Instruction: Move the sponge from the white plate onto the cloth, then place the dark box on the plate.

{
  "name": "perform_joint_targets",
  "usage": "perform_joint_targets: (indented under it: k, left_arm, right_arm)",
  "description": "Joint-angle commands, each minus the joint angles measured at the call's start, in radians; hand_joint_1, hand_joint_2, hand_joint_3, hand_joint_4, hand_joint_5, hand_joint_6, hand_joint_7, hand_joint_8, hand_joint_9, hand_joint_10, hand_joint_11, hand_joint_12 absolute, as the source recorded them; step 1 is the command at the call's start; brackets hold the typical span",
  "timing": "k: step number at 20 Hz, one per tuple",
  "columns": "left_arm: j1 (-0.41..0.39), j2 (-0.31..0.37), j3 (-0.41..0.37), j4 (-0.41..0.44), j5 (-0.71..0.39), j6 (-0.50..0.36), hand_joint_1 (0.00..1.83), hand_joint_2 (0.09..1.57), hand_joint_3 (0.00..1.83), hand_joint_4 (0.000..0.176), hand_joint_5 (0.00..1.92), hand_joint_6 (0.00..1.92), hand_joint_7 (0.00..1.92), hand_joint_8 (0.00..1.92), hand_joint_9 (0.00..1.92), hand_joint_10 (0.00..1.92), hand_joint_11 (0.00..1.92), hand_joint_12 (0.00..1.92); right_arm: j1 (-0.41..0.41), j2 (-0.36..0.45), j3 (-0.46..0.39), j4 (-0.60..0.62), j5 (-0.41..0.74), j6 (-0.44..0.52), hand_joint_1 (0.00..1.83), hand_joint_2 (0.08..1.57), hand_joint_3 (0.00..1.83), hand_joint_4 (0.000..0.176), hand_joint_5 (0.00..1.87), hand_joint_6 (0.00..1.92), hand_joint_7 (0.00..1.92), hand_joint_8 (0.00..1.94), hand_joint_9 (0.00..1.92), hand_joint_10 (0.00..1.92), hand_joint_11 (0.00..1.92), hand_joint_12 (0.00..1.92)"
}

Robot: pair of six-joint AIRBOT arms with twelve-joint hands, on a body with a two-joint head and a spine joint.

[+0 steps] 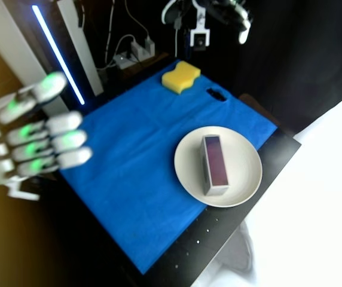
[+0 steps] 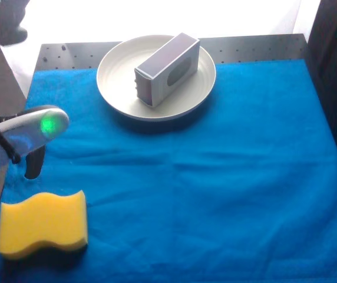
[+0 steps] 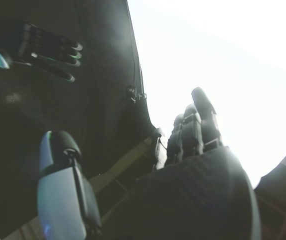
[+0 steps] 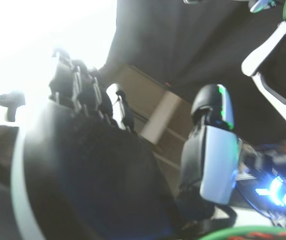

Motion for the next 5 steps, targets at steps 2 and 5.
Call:
perform_joint_targets:
  k: [2, 5]
  left_arm:
    - [-0.004, -0.003, 0.001, -0.01, -0.125, -0.018, 0.41, 1.07, 0.0, 0.175, 0.0, 0.0, 0.0, 0.0, 0.03, 0.0, 0.0, 0.46]
    - [-0.007, 0.013, 0.01, -0.01, -0.125, -0.029, 0.23, 1.08, 0.0, 0.17, 0.0, 0.0, 0.0, 0.0, 0.0, 0.0, 0.0, 0.16]
  right_arm:
    - [-0.004, 0.001, -0.009, 0.035, 0.113, 0.007, 0.81, 0.9, 0.0, 0.176, 0.0, 0.0, 0.0, 0.0, 0.0, 0.0, 0.0, 0.0]
    - [-0.002, 0.001, -0.011, 0.01, 0.114, 0.007, 0.69, 0.88, 0.0, 0.176, 0.0, 0.0, 0.0, 0.0, 0.0, 0.0, 0.0, 0.0]
